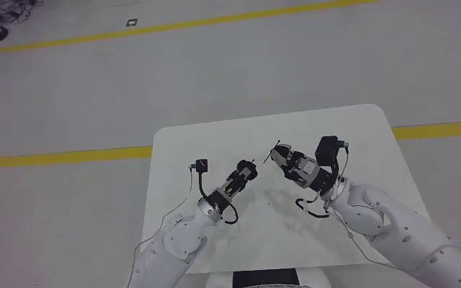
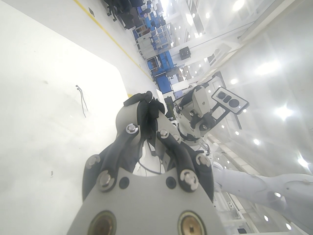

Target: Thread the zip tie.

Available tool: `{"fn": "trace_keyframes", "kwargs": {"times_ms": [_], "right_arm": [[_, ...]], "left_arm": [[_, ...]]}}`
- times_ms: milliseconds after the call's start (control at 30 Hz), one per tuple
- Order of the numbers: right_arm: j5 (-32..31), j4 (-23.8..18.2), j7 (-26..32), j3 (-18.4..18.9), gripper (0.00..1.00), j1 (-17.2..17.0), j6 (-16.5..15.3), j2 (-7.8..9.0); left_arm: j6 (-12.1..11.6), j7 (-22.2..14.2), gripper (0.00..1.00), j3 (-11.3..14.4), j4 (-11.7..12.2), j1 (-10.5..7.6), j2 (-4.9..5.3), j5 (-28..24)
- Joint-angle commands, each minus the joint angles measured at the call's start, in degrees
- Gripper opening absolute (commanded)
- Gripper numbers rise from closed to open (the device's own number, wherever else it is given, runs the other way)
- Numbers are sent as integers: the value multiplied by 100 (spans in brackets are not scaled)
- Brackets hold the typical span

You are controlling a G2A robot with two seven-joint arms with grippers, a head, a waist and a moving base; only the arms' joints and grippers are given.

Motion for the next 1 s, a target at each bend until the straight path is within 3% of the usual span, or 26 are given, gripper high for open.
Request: {"fn": "trace_keyframes", "kwargs": {"times_ms": [0, 967], "right_arm": [[-63, 14, -111, -17, 0, -6, 1, -17], [-259, 412, -505, -464, 0, 341, 1, -181]], "left_arm": [[0, -27, 0, 1, -44, 2, -6, -61], [0, -101, 0, 37, -78, 1, -54, -155]]}}
